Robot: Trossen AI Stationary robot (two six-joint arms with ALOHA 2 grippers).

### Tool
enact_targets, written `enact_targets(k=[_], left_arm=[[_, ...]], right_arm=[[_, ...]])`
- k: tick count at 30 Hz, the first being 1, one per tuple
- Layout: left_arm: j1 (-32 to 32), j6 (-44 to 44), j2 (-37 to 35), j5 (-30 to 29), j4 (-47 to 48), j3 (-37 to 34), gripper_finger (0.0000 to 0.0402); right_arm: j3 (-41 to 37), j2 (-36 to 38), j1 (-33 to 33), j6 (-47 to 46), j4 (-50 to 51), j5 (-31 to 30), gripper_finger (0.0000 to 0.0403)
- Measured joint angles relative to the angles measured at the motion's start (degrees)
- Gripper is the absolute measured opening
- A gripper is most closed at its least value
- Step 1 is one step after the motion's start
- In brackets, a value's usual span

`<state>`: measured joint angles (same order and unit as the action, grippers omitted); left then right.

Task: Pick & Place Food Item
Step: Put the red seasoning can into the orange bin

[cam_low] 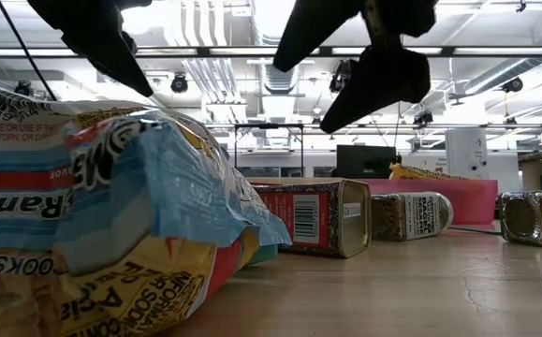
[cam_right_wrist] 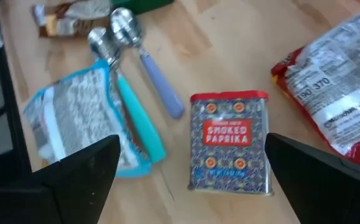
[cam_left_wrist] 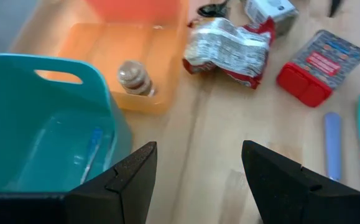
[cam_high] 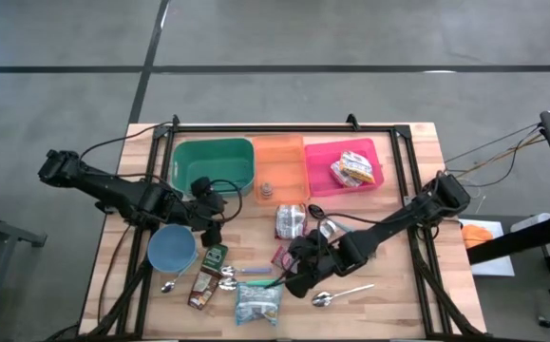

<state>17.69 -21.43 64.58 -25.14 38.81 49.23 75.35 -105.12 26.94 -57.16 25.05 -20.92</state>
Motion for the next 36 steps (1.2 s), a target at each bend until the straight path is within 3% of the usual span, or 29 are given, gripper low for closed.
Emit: enact_targets(k=[6, 25, 36], left_arm=[[0.00, -0.02, 0.00, 3.79, 0.26, 0.00, 0.0236], [0.00, -0.26, 0.02, 3.78, 0.40, -0.02, 0.0236], [0.00, -1.11, 0.02, 3.78, 0.59, -0.07, 0.0236]], right_arm=[[0.14, 0.02, -0.88, -2.46, 0.54, 0.43, 0.0396], [9.04, -3.80, -2.68, -1.50, 14.46, 1.56, 0.0396], [15.48, -13.71, -4.33, 4.52, 20.61, 6.74, 0.0396]])
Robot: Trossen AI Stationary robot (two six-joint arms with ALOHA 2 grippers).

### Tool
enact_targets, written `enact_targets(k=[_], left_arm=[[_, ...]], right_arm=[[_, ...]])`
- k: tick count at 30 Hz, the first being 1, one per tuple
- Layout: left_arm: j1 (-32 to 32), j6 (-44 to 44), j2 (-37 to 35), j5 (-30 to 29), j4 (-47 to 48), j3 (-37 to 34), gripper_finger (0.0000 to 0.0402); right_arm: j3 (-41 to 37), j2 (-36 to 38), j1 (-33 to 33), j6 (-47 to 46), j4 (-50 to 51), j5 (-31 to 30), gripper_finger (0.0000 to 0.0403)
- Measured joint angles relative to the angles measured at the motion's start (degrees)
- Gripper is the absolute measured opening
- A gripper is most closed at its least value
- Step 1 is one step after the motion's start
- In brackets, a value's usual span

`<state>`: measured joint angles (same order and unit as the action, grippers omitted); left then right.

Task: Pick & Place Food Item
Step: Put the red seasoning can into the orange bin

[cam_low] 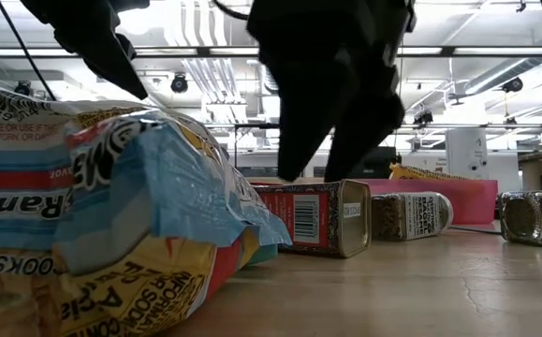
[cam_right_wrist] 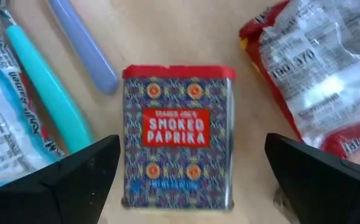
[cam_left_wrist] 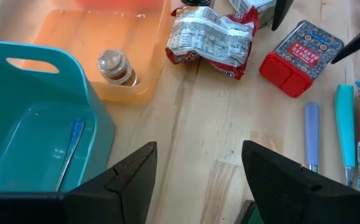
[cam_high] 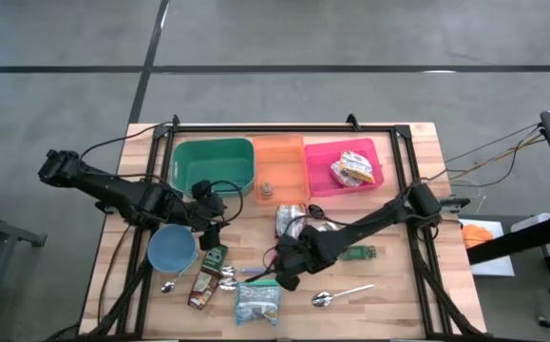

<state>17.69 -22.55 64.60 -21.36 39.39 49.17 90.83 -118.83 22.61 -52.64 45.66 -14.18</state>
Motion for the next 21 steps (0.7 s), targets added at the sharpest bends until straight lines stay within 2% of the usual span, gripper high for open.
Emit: enact_targets(k=[9, 21], left_arm=[[0.00, -1.77, 0.00, 0.15, 1.08, -0.22, 0.0236], [0.04, -1.99, 0.02, 0.65, 0.03, -0.87, 0.0236]], right_arm=[[6.61, -3.21, 0.04, 2.10, 8.68, -2.64, 0.0396], [4.85, -3.18, -0.17, 4.65, 9.33, -3.76, 0.0396]])
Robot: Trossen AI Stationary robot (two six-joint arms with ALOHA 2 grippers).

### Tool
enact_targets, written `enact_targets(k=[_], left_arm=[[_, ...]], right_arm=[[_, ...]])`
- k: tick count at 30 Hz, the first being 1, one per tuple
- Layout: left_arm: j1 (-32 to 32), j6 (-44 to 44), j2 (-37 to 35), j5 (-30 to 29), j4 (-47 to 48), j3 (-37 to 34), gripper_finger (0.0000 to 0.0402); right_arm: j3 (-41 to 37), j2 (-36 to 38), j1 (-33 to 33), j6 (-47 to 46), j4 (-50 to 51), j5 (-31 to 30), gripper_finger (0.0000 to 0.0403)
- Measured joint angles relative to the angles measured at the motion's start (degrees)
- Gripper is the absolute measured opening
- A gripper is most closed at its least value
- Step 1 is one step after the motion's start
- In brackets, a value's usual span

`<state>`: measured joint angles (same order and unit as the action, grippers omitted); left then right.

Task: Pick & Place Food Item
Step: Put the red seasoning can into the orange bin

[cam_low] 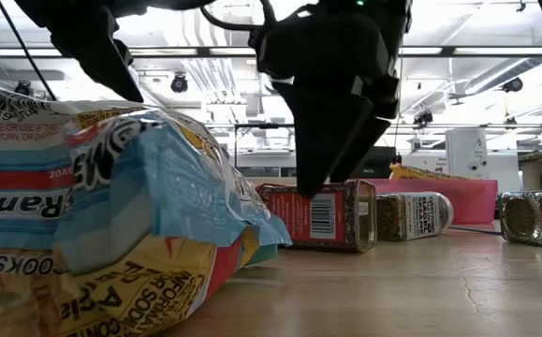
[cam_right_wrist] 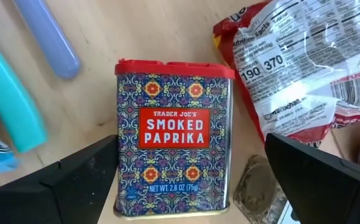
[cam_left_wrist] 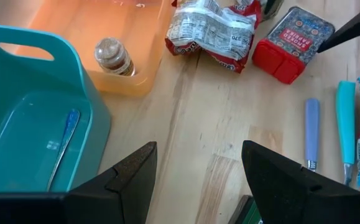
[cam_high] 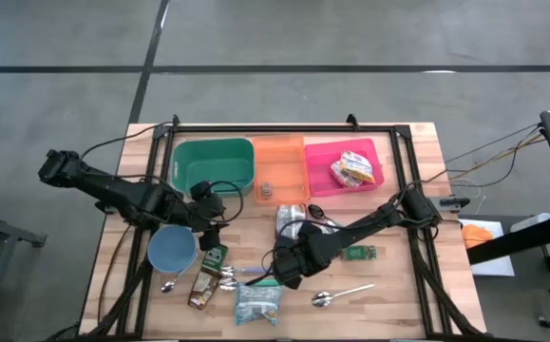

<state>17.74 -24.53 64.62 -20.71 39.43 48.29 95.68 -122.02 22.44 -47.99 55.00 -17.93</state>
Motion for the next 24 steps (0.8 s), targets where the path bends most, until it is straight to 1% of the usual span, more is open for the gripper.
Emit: enact_targets(k=[14, 20, 24], left_arm=[[0.00, 0.00, 0.00, 0.02, -0.40, 0.00, 0.0236], [0.00, 0.00, 0.00, 0.20, -0.40, 0.00, 0.0236], [0.00, 0.00, 0.00, 0.43, -0.40, 0.00, 0.0236]], right_arm=[[-4.06, -0.04, -0.40, 3.04, -2.51, -0.09, 0.0396], [-5.83, -0.04, -0.47, 4.97, -6.02, -0.01, 0.0396], [-7.82, -0.04, -0.60, 5.14, -8.06, 1.15, 0.0396]])
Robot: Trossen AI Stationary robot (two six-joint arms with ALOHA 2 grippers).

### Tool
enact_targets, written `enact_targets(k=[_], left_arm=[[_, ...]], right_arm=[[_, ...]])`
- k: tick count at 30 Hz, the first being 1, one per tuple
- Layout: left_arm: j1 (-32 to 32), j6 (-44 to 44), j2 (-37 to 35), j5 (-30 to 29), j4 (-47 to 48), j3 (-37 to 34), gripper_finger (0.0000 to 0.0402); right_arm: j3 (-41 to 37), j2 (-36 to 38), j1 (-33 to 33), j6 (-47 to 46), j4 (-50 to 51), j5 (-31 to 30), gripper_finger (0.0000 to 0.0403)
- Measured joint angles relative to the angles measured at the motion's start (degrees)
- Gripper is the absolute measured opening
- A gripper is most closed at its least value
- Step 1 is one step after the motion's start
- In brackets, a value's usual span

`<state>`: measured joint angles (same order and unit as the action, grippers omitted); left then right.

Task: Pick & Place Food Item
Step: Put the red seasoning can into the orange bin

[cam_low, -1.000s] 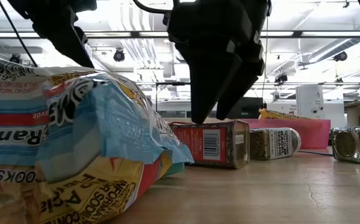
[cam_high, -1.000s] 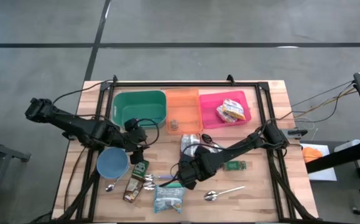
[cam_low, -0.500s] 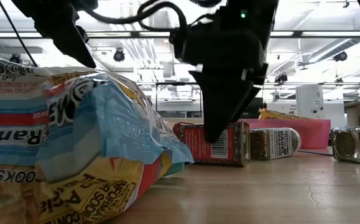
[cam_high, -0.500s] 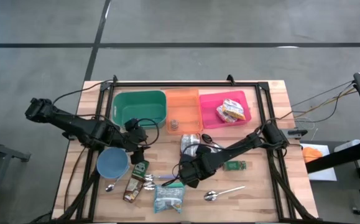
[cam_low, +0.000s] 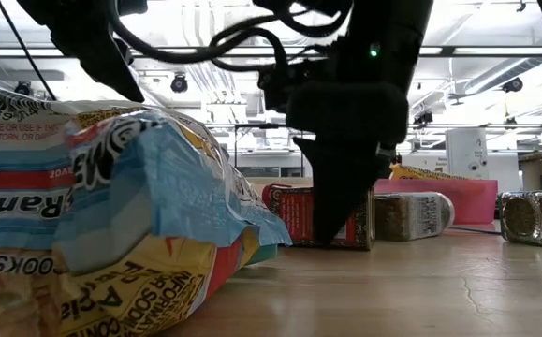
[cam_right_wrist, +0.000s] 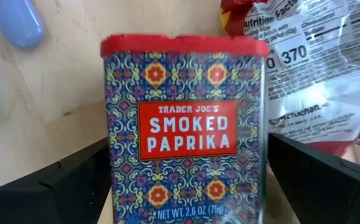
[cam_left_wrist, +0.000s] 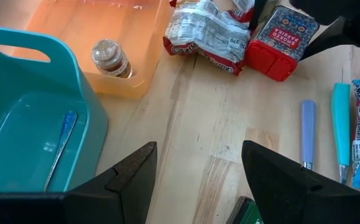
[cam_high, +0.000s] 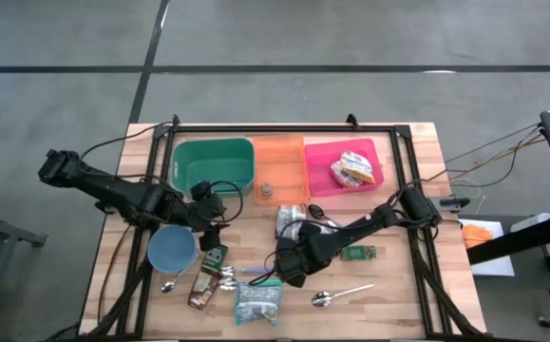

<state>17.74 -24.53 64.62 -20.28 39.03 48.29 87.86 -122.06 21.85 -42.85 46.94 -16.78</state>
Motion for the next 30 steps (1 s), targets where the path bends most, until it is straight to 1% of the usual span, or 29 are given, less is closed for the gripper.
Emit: enact_targets(k=[3, 6, 9, 12, 13, 22, 30], left_arm=[[0.00, 0.00, 0.00, 0.00, 0.00, 0.00, 0.0236], [0.00, 0.00, 0.00, 0.00, 0.00, 0.00, 0.0236], [0.00, 0.00, 0.00, 0.00, 0.00, 0.00, 0.0236], [0.00, 0.00, 0.00, 0.00, 0.00, 0.00, 0.0236], [0.00, 0.00, 0.00, 0.00, 0.00, 0.00, 0.0236], [0.00, -1.05, 0.00, 0.00, -0.25, 0.00, 0.0236], [0.01, -1.07, 0.00, 0.03, -2.16, 0.02, 0.0236]], right_arm=[[-0.97, 0.07, -0.02, -0.51, -0.44, 0.55, 0.0394], [-1.14, 0.07, 0.00, -0.67, -1.05, 0.58, 0.0375], [-1.01, 0.07, 0.00, -0.63, -1.46, 0.92, 0.0333], [-0.99, 0.07, 0.02, -0.89, -1.46, 0.99, 0.0279], [-0.99, 0.07, 0.00, -0.94, -1.41, 0.99, 0.0274], [-0.86, 0.39, 0.46, -3.19, -1.38, 1.80, 0.0274], [4.45, 0.46, 2.32, -0.51, -1.06, 1.82, 0.0274]])
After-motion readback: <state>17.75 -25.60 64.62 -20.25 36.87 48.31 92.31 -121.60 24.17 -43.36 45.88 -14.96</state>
